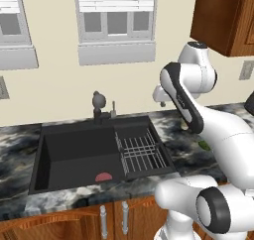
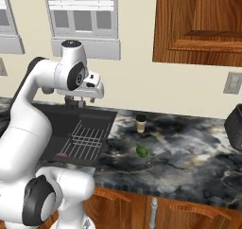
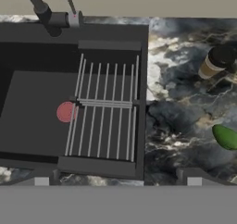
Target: Turn on the sink faucet. Then move the avocado from the counter to the sink. Turn off the sink. Move the vegetable from the sink to the pot next to the stove. Finally move the pot to the rear left burner.
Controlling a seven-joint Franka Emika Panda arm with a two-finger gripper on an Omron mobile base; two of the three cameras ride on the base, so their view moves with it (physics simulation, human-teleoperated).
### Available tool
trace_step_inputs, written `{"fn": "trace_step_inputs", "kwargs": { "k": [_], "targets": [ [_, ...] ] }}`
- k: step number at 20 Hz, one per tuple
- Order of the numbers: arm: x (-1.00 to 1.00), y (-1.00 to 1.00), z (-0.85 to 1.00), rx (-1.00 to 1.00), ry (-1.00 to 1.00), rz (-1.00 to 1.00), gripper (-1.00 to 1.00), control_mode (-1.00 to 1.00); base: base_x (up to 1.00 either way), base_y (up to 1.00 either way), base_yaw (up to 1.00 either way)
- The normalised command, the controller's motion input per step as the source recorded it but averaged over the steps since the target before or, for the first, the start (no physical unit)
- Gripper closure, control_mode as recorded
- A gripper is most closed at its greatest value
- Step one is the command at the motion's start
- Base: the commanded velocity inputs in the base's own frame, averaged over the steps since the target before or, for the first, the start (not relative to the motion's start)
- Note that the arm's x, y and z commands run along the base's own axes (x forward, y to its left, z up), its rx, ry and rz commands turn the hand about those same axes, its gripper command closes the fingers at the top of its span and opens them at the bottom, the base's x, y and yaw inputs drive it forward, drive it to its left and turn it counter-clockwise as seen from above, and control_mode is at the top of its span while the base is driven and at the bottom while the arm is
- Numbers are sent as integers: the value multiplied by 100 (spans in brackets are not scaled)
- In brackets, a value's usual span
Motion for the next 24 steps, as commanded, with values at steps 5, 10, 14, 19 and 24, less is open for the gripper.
{"fn": "trace_step_inputs", "kwargs": {
  "k": [5, 10, 14, 19, 24],
  "targets": [
    [0, 0, 0, 0, 0, 0, -100, 100, 55, 0, 0],
    [0, 2, -9, 0, -2, 0, -100, -100, 0, 0, 0],
    [-4, 27, -46, 0, -16, 4, -100, -100, 0, 0, 0],
    [-3, 4, -51, 6, -19, 16, -100, -100, 0, 0, 0],
    [7, 0, -27, 2, -4, 16, -100, -100, 0, 0, 0]
  ]
}}
